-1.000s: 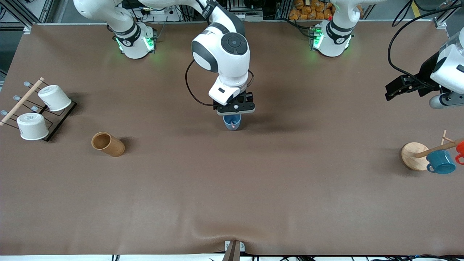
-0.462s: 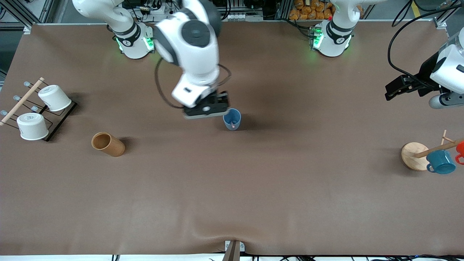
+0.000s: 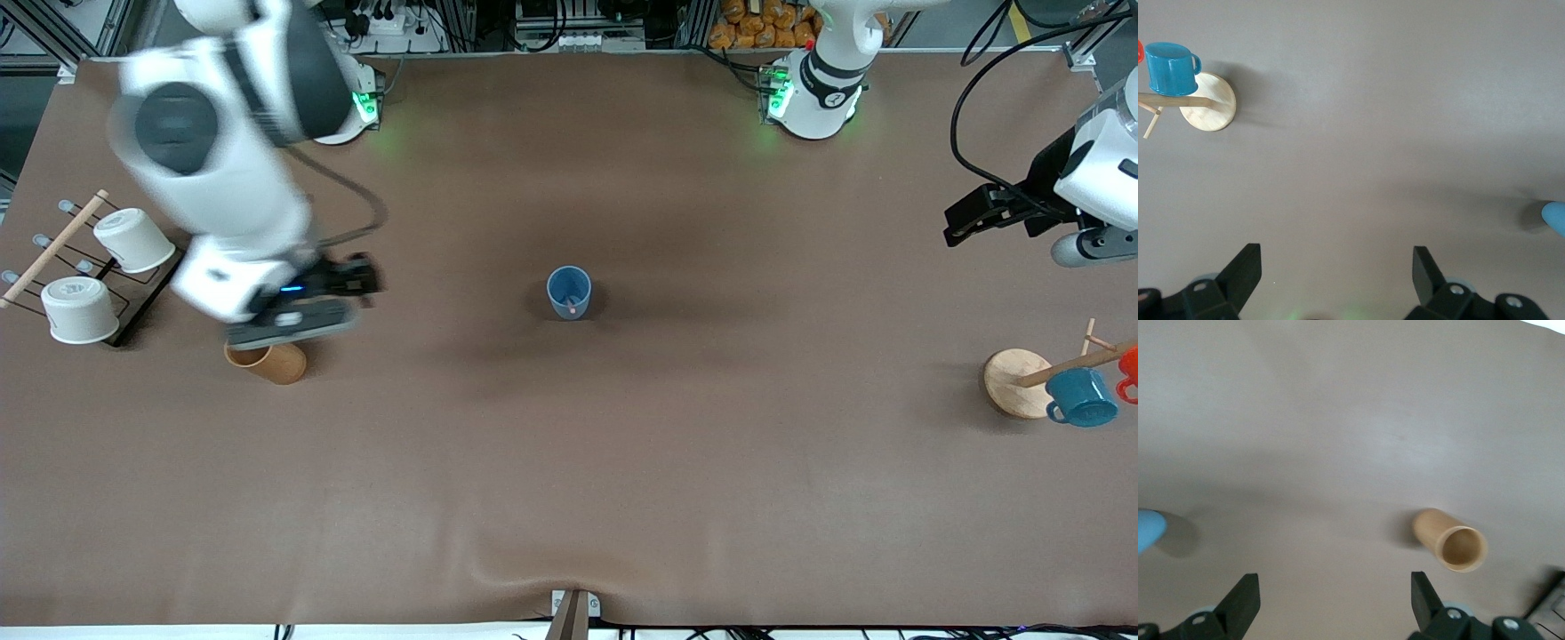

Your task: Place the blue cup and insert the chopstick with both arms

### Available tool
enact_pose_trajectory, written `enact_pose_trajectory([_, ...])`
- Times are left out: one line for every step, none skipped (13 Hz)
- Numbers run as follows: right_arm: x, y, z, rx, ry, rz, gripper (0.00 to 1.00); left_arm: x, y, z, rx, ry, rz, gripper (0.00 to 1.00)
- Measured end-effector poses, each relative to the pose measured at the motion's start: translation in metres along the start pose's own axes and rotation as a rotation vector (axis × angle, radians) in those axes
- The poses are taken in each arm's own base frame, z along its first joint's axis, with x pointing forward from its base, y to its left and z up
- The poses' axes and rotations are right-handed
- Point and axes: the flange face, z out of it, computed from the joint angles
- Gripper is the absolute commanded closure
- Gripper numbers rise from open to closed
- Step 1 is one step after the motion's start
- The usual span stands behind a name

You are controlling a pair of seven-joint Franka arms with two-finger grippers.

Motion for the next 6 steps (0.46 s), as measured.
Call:
enact_pose_trajectory([-0.008, 0.039, -0.011, 0.025, -0.001, 0.026, 0.0, 0.0, 0.0, 0.0, 0.0, 0.0, 0.0, 0.0])
enact_pose_trajectory([-0.018, 0.075, -0.022, 0.043, 0.005, 0.056, 0.0, 0.0, 0.0, 0.0, 0.0, 0.0, 0.0, 0.0])
enact_pose_trajectory([-0.031, 0.107, -0.032, 0.052, 0.011, 0.091, 0.0, 0.0, 0.0, 0.0, 0.0, 0.0, 0.0, 0.0])
enact_pose_trajectory([-0.046, 0.132, -0.041, 0.057, 0.008, 0.123, 0.0, 0.0, 0.0, 0.0, 0.0, 0.0, 0.0, 0.0])
enact_pose_trajectory([-0.062, 0.149, -0.05, 0.06, -0.003, 0.151, 0.0, 0.0, 0.0, 0.0, 0.0, 0.0, 0.0, 0.0])
enact_pose_trajectory([-0.077, 0.159, -0.06, 0.064, -0.018, 0.171, 0.0, 0.0, 0.0, 0.0, 0.0, 0.001, 0.0, 0.0])
